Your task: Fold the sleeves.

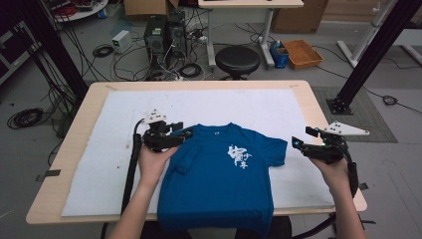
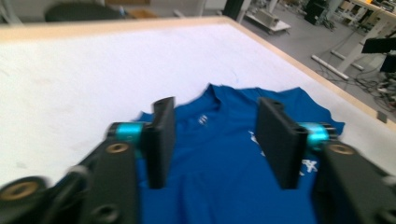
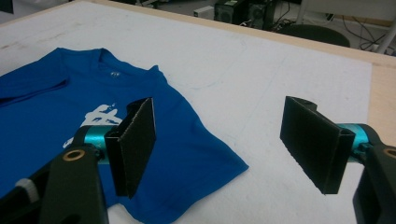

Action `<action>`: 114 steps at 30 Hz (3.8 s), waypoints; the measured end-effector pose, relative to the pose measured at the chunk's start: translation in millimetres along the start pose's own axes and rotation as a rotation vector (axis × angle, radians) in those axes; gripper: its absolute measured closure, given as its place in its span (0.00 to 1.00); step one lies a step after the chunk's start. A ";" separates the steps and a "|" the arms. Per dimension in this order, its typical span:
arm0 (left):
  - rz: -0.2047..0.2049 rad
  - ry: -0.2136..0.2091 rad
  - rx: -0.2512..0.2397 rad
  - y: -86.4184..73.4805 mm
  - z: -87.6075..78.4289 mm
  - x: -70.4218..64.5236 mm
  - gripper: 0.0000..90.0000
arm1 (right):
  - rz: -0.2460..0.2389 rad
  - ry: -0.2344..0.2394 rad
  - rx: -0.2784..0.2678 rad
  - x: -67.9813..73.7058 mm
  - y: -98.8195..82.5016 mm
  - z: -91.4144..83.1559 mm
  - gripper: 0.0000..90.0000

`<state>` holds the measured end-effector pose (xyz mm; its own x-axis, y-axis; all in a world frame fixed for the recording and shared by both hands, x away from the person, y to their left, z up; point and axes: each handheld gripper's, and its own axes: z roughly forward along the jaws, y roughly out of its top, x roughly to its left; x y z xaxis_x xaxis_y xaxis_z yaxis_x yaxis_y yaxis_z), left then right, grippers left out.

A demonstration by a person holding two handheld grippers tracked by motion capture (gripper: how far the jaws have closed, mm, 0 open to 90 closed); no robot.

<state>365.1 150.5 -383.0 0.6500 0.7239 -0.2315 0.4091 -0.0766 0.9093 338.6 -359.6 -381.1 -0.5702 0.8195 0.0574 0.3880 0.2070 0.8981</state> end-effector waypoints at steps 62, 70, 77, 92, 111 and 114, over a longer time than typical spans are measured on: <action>0.164 -0.019 -0.119 -38.3 -112.3 63.3 0.32 | 0.115 -0.120 0.327 -21.6 -26.3 83.8 1.00; 0.171 -0.009 -0.123 -37.1 -111.7 63.2 0.32 | 0.132 -0.083 0.216 -1.5 -9.0 63.8 1.00; 0.174 -0.011 -0.122 -35.8 -110.1 61.9 0.32 | 0.053 -0.069 0.186 54.1 30.5 64.4 1.00; 0.166 -0.028 -0.113 -37.9 -105.9 61.9 0.32 | -0.114 -0.023 0.284 134.8 49.9 123.3 1.00; 0.160 -0.032 -0.094 -40.2 -99.9 59.8 0.31 | -0.068 0.056 0.227 108.1 4.4 68.6 0.80; 0.161 -0.036 -0.095 -39.8 -98.9 58.1 0.31 | -0.099 0.038 0.283 113.4 -5.8 73.3 0.80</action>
<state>323.2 263.5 -398.4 0.7256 0.6821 -0.0907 0.2366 -0.1235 0.9637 324.7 -228.7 -411.7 -0.6399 0.7685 -0.0031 0.5124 0.4296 0.7436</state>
